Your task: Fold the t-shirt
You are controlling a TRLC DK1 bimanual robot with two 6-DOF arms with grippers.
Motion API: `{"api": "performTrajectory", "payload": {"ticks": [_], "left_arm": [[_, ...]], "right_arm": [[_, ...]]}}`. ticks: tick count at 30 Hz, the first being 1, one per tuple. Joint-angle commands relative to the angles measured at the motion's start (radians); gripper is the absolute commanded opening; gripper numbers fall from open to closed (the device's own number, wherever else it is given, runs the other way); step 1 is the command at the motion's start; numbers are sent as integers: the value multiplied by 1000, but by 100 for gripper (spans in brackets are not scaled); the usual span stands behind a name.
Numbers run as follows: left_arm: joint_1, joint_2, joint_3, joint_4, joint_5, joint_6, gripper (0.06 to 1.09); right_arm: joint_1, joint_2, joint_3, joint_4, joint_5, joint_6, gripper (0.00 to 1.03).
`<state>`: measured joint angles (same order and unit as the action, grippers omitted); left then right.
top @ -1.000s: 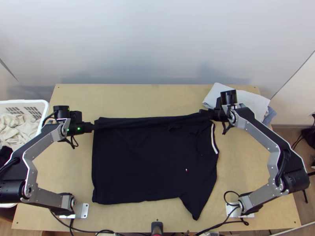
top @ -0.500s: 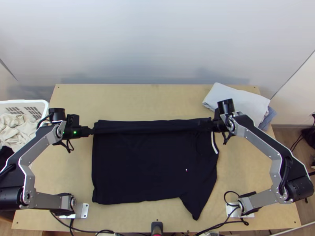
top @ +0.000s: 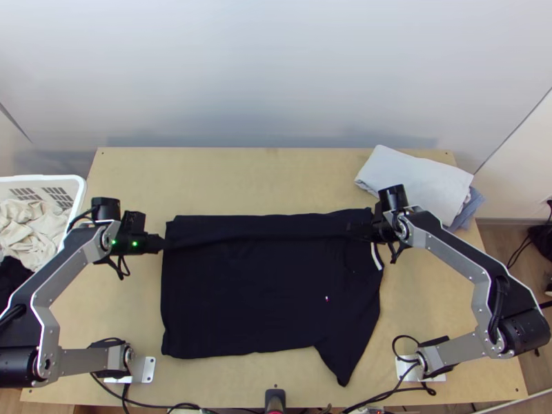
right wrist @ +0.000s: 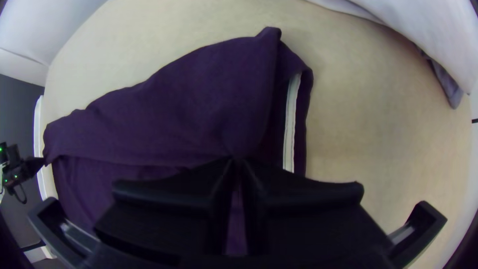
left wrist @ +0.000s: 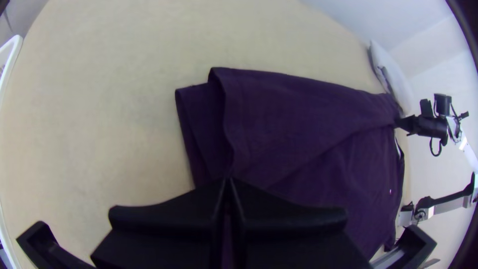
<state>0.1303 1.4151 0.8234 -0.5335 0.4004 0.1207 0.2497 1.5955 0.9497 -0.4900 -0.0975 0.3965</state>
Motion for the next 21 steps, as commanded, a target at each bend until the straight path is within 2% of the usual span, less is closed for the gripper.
{"api": "performTrajectory", "payload": {"ticks": [1, 3, 5, 6, 12, 17, 18, 20, 21], "left_arm": [[-9, -33, -44, 1, -11, 50, 44], [-1, -53, -36, 1, -11, 77, 67], [0, -87, -29, 0, -12, 106, 89], [2, -104, -23, -6, -14, 114, 94], [34, -206, 0, -13, -14, 120, 97], [42, -226, 10, -36, -14, 74, 97], [42, -223, 10, -37, -14, 53, 97], [40, -220, 13, -39, -14, 27, 97], [37, -220, 13, -40, -14, 23, 97]], "right_arm": [[6, -40, -31, -38, 1, 7, 55], [14, -97, -34, -82, 1, 7, 69], [23, -183, -34, -147, 1, 8, 72], [30, -229, -34, -177, 1, 8, 72], [39, -517, -86, -361, 1, 82, 72], [71, -594, -147, -668, -18, 309, 72], [83, -589, -169, -713, -27, 320, 72], [145, -595, -206, -786, -34, 337, 84], [163, -620, -232, -786, -39, 346, 85]]}}
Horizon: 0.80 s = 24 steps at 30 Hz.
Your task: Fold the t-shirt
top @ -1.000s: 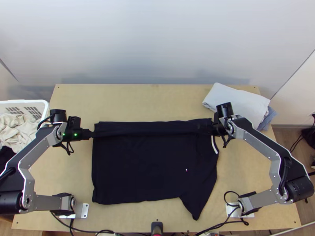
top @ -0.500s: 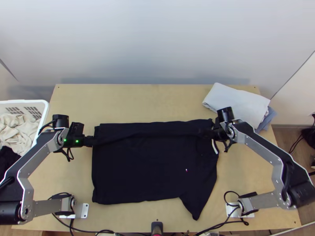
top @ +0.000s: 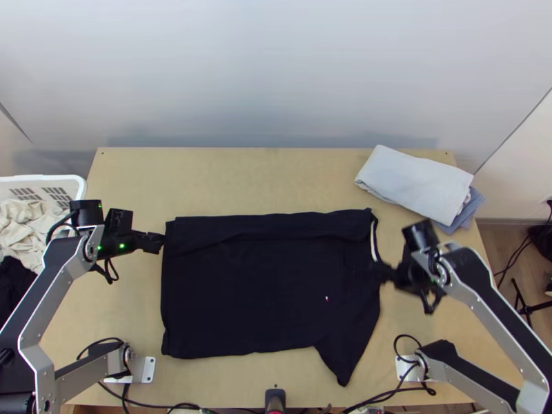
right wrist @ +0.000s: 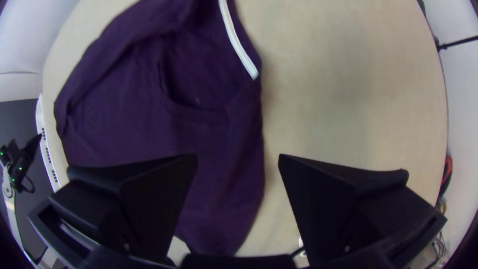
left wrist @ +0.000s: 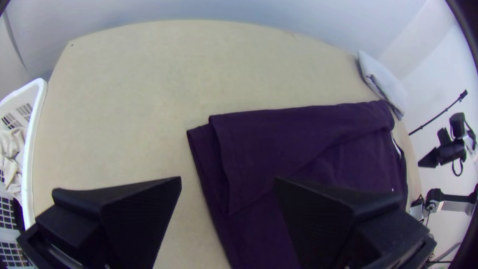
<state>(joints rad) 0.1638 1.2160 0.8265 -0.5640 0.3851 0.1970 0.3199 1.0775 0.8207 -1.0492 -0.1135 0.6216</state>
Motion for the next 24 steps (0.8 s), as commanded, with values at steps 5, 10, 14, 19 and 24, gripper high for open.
{"api": "performTrajectory", "payload": {"ticks": [5, 10, 14, 19, 24], "left_arm": [[-9, -21, 10, -25, 1, -59, 97], [-20, -29, 20, -86, 0, -57, 96], [-46, -49, 48, -224, -2, 5, 96], [-83, -46, 89, -444, -5, 136, 96], [-119, -36, 94, -576, -52, 239, 96]], "right_arm": [[191, -175, -192, -149, -61, 107, 78], [226, -162, -227, -80, -112, 78, 52], [229, -125, -256, -25, -161, 61, 42], [237, -79, -269, -3, -176, 21, 28], [235, -21, -282, 9, -195, -19, 29]]}}
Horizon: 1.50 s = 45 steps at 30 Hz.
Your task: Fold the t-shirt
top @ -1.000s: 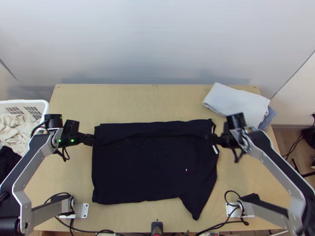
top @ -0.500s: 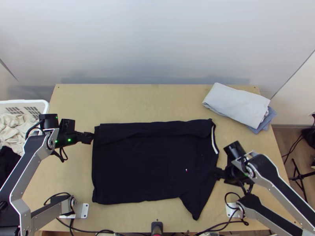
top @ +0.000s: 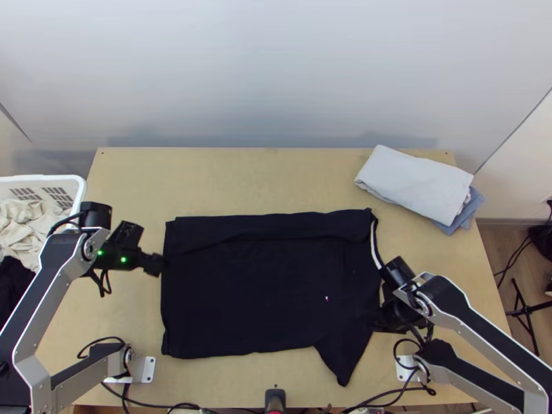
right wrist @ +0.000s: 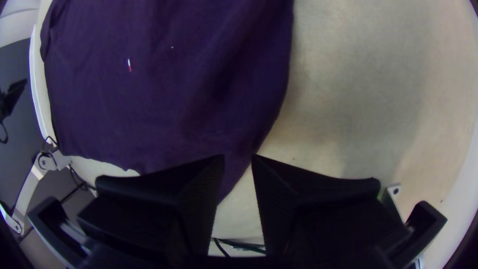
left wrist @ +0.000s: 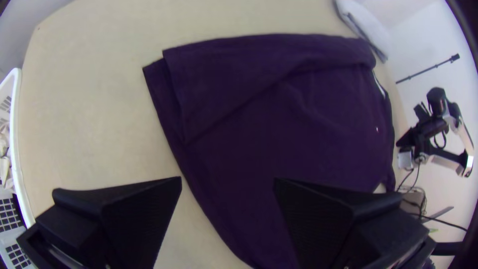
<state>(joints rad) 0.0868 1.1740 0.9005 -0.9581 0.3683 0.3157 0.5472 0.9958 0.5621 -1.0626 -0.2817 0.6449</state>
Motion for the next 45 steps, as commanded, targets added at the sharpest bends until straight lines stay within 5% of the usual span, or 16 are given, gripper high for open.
{"api": "performTrajectory", "payload": {"ticks": [1, 4, 8, 12, 14, 17, 23, 45], "left_arm": [[-52, 7, 20, -197, -42, 128, 96], [-56, 10, 23, -217, -55, 148, 96], [-56, 15, 28, -251, -62, 177, 96], [-70, 16, 35, -288, -62, 215, 96], [-93, 16, 41, -326, -62, 235, 96], [-136, 19, 48, -418, -83, 298, 96], [-314, 79, -20, -518, -255, 350, 96], [-628, 377, -95, -447, -155, 177, 91]], "right_arm": [[10, 70, -24, 23, -28, -47, 29], [7, 92, -24, 30, -27, -54, 29], [3, 106, -25, 32, -28, -64, 46], [2, 113, -25, 41, -28, -80, 46], [3, 113, -19, 41, -28, -87, 37], [5, 104, -14, 41, -27, -114, 3], [43, 76, -18, 55, -27, -133, 3], [22, 89, -11, 61, -27, -125, 3]]}}
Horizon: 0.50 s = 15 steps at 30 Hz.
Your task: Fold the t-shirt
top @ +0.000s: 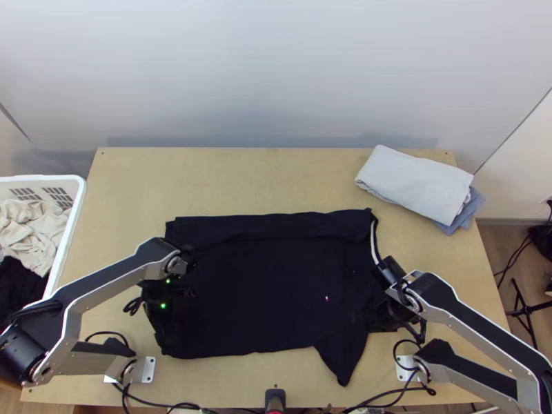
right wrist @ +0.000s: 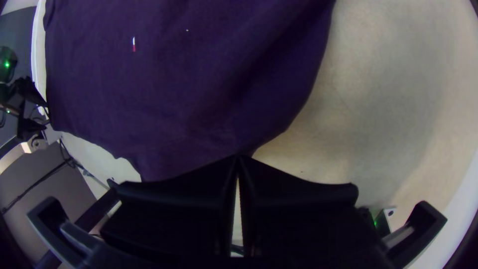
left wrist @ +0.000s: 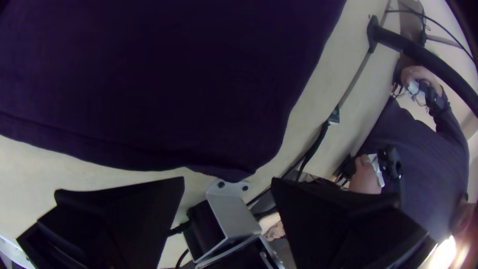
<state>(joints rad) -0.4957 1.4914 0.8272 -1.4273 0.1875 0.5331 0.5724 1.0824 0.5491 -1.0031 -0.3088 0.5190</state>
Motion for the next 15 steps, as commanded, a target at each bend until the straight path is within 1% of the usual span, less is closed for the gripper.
{"api": "performTrajectory", "payload": {"ticks": [1, 3, 4, 7, 8, 9, 15], "left_arm": [[-49, 59, -26, 38, 30, -44, 91], [-53, 63, -40, 50, 32, -58, 91], [-55, 63, -46, 51, 32, -58, 85], [-55, 52, -45, 50, 56, -58, 59], [-53, 47, -45, 50, 61, -58, 52], [-53, 46, -43, 50, 67, -58, 49], [-69, 61, -48, 51, 76, -53, 49]], "right_arm": [[-3, 2, 3, 3, 0, 1, 3], [-3, 5, 6, 3, -1, 1, 3], [-3, 7, 6, 3, 0, 1, 3], [-3, 7, 8, 3, 0, -1, 3], [-3, 8, 9, 4, 0, -1, 3], [-3, 10, 9, 4, 0, -1, 3], [-3, 25, 22, 8, 0, -2, 3]]}}
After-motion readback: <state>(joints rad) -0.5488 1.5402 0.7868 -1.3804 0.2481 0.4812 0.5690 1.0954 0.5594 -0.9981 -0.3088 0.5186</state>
